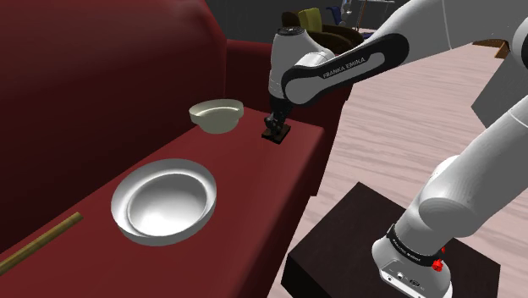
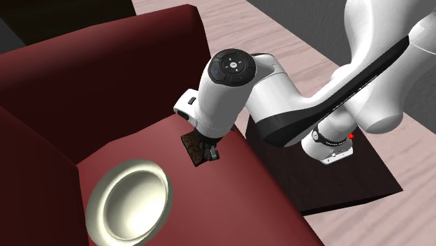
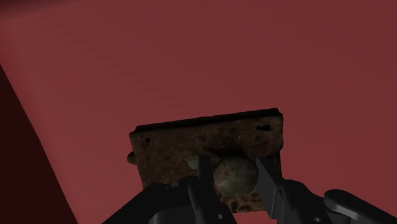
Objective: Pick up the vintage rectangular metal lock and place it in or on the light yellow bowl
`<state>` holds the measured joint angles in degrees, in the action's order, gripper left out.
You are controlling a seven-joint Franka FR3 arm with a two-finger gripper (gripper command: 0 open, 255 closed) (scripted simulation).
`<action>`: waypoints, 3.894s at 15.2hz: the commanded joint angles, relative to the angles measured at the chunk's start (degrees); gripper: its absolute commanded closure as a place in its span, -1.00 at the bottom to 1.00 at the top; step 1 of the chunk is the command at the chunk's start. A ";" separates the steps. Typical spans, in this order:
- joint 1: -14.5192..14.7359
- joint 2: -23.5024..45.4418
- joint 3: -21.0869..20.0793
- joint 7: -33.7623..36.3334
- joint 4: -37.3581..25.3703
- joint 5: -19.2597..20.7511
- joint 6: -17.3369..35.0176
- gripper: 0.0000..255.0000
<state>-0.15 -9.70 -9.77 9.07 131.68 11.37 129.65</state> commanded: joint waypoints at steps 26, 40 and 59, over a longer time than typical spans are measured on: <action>0.40 -3.97 0.36 -3.45 -10.78 -2.36 -14.43 1.00; 0.41 -3.96 0.39 -5.20 -21.51 -2.94 -25.03 1.00; 12.69 40.28 -5.79 5.69 -84.55 8.86 -47.35 1.00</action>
<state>10.73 25.78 -15.70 14.70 54.79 18.94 85.27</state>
